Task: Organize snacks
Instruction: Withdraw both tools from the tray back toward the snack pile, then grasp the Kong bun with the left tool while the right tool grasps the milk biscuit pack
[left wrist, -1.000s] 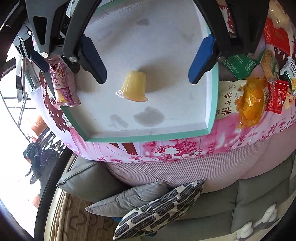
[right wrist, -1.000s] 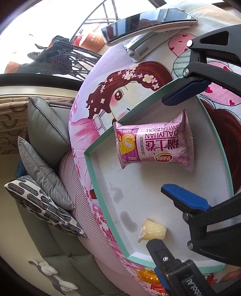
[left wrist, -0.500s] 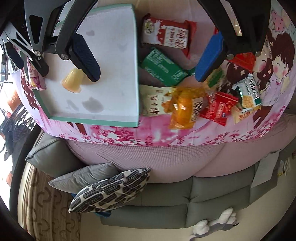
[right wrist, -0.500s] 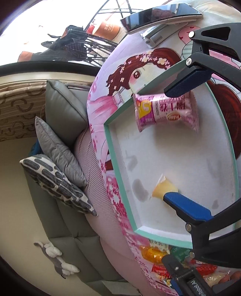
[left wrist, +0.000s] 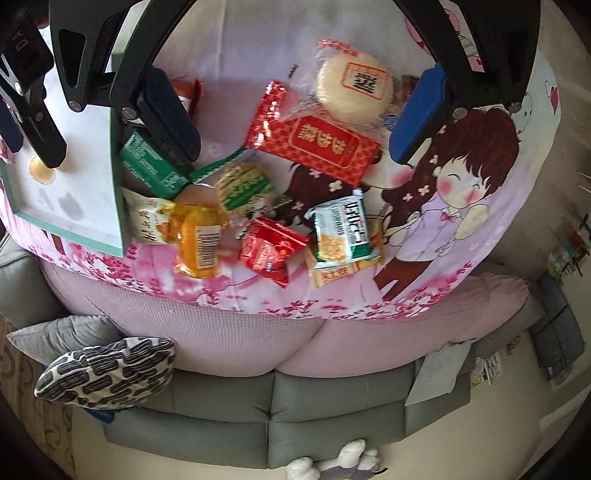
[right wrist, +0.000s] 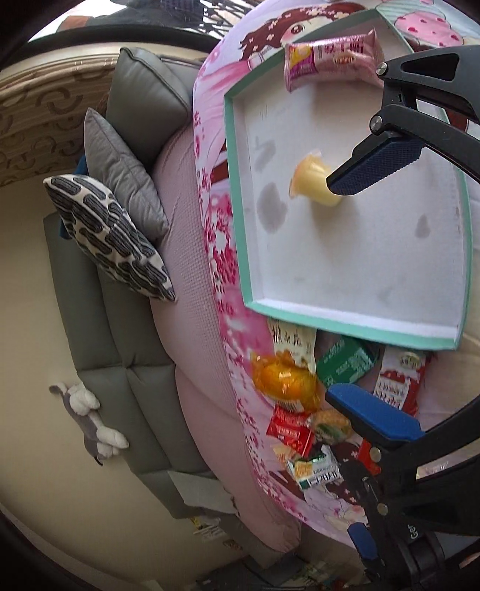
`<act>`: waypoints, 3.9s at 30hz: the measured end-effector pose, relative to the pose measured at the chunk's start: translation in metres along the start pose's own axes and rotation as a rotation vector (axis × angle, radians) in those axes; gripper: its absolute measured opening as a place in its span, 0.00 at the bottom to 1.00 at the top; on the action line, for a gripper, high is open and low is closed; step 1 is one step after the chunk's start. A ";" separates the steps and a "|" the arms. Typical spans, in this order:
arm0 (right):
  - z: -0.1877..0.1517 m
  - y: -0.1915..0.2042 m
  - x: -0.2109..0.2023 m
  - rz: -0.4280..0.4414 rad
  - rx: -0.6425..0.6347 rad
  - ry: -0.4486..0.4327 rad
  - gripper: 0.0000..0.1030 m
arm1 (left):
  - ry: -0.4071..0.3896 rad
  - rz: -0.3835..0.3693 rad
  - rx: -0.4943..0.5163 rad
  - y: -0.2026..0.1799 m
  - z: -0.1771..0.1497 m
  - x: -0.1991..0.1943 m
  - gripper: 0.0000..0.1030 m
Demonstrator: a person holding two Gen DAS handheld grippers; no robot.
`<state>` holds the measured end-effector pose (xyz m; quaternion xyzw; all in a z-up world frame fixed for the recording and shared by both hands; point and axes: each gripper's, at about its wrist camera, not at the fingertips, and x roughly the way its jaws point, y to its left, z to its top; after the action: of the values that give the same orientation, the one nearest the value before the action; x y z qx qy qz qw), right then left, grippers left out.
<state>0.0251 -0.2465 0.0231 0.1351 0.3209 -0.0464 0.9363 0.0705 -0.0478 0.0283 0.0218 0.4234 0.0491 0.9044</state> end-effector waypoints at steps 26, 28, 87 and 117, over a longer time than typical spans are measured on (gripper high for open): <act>-0.044 0.089 0.033 0.145 -0.191 0.213 0.89 | 0.075 -0.199 -0.246 0.093 -0.027 0.022 0.99; -0.046 0.090 0.035 0.141 -0.200 0.227 0.84 | 0.100 -0.208 -0.228 0.091 -0.029 0.025 0.99; -0.050 0.083 0.043 0.184 -0.265 0.273 0.71 | 0.255 -0.241 -0.227 0.082 -0.046 0.054 0.94; -0.072 0.099 0.052 0.101 -0.385 0.330 0.42 | 0.246 -0.232 -0.209 0.076 -0.045 0.057 0.83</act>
<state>0.0409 -0.1310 -0.0407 -0.0240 0.4650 0.0850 0.8809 0.0667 0.0341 -0.0378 -0.1271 0.5231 -0.0094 0.8427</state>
